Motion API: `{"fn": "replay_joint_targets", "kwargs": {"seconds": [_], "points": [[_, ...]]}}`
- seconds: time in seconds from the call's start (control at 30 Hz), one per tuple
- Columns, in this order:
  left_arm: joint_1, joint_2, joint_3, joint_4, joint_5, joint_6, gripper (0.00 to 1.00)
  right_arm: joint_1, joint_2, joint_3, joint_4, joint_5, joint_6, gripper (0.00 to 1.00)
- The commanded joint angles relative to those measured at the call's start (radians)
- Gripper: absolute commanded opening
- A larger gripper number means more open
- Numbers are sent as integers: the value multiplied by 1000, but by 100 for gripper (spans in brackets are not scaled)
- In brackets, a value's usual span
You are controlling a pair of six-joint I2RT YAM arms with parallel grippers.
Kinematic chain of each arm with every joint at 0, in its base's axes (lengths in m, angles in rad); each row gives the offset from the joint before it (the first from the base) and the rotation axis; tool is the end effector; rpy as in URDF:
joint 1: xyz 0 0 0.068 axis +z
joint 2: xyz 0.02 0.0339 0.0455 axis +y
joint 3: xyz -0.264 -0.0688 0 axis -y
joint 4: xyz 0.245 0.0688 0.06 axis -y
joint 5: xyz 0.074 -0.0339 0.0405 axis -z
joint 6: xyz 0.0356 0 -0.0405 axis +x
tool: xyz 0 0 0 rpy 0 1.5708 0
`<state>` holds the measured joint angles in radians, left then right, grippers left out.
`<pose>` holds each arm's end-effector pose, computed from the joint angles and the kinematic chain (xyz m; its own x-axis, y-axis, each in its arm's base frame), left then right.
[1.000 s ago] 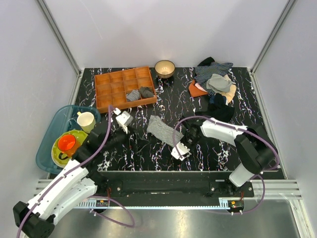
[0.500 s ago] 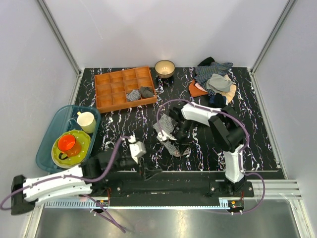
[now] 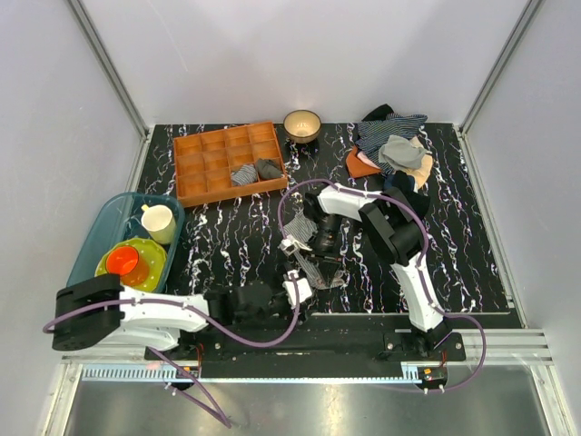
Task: Roll the underwear
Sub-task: Roll the underwear to the center of the board.
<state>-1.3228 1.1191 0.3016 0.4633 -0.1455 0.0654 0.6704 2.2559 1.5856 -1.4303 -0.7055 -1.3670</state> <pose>0.0587 -0.2106 0.1755 -0.0245 0.3600 -0.9326 0.9294 0.3519 0.1115 0.2718 0.2450 0.1255 0.0749 -0.8921 -0.4457 -0.7059 -0.3631 0.6081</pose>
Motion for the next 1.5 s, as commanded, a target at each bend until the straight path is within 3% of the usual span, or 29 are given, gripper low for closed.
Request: {"fn": "replay_joint_targets", "kwargs": {"seconds": [0.0,0.17,0.43,0.53,0.6,0.63,0.73,0.87,1.07,1.2,1.47], "points": [[13,117,24,253,-81,96,95,6,36,22,-148,-23,-6,25],[68,258,34,368,-65,70,92,5,28,7,-128,-20,-1,26],[89,418,142,348,-43,80,87,6,25,-19,-93,-11,14,27],[89,455,156,336,-14,67,79,6,24,-24,-84,-9,26,28],[92,464,163,322,7,59,69,5,25,-26,-81,-11,31,29],[93,472,168,311,17,53,56,5,22,-27,-79,-12,31,29],[103,478,180,264,40,27,30,3,14,-26,-78,-23,31,30],[134,469,176,213,116,-13,1,-5,-7,-19,-78,-38,32,33],[253,449,182,149,364,-150,0,-64,-100,-6,-79,-92,26,45],[307,458,180,140,445,-216,0,-135,-182,7,-73,-114,19,51],[437,502,174,146,617,-424,0,-269,-375,-39,-24,-130,11,50]]}}
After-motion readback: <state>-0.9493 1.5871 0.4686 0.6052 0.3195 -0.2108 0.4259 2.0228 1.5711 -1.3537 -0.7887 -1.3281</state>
